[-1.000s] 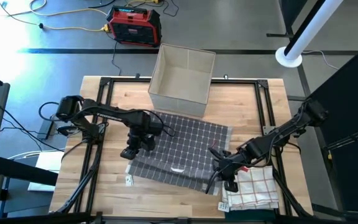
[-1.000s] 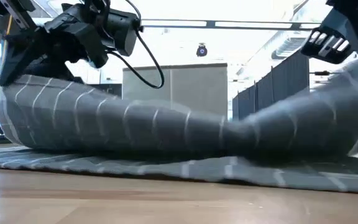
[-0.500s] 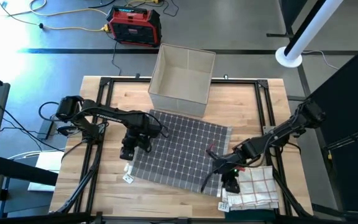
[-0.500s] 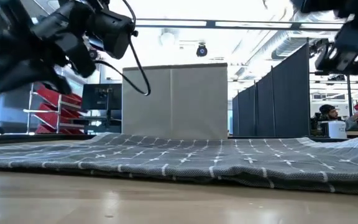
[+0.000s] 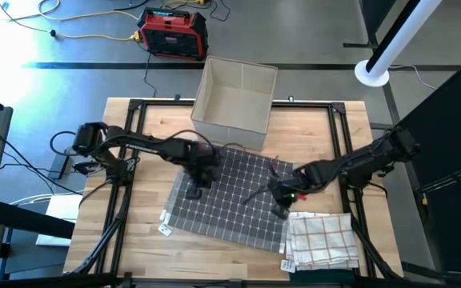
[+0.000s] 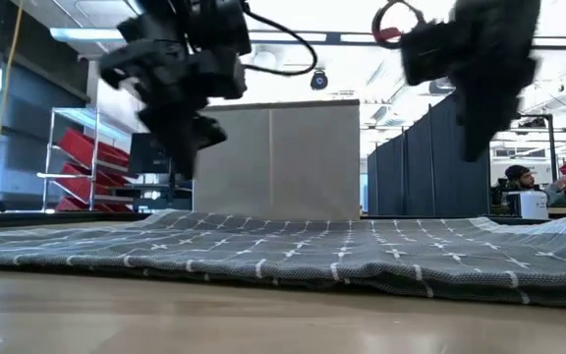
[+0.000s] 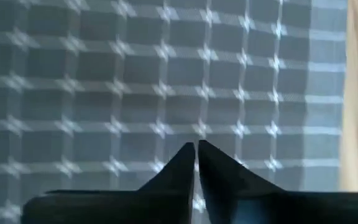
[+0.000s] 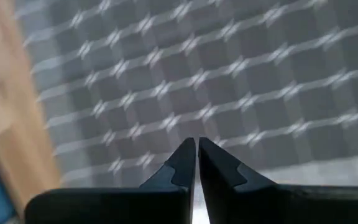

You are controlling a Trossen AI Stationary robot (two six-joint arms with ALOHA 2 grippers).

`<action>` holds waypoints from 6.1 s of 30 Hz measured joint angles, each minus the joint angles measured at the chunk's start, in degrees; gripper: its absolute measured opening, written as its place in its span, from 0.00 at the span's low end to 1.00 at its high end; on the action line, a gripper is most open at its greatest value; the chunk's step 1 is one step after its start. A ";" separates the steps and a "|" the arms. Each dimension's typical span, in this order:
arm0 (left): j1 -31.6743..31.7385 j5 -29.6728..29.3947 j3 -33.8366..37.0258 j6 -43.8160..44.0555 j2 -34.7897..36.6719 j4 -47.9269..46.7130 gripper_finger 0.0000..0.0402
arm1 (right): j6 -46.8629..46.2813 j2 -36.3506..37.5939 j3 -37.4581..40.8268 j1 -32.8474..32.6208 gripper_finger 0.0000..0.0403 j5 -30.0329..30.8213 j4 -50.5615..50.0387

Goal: Fold towel
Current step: Fold the gray patterned towel

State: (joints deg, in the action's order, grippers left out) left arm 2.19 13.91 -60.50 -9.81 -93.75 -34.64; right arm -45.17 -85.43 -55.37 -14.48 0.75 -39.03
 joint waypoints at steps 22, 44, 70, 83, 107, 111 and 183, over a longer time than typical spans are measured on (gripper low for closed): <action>-2.92 -1.40 29.33 18.19 27.31 14.46 0.00 | 4.17 -0.02 11.96 0.68 0.00 4.21 18.71; -10.44 1.67 36.73 45.17 13.58 26.93 0.00 | 13.98 0.02 22.14 13.27 0.00 3.89 33.80; -7.07 -0.52 26.21 41.26 29.78 9.76 0.00 | 40.57 5.24 8.64 20.82 0.00 -5.38 8.59; -7.07 -3.81 26.17 41.46 29.79 10.35 0.00 | 54.40 4.71 13.06 34.36 0.23 -6.95 14.13; -7.05 -13.17 26.15 37.82 29.81 6.72 0.00 | 50.53 -5.05 19.67 34.73 0.32 -5.51 27.91; -5.08 -19.31 26.15 30.42 29.81 4.80 0.01 | 51.31 -4.74 19.76 34.71 0.04 -7.18 27.48; 6.75 -32.79 2.66 21.25 22.34 -34.94 0.01 | 34.33 25.84 14.26 14.74 0.00 9.92 11.02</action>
State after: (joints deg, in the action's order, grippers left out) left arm 8.94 -18.87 -57.83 11.44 -71.41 -69.58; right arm -10.84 -59.58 -41.12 0.26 10.67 -28.02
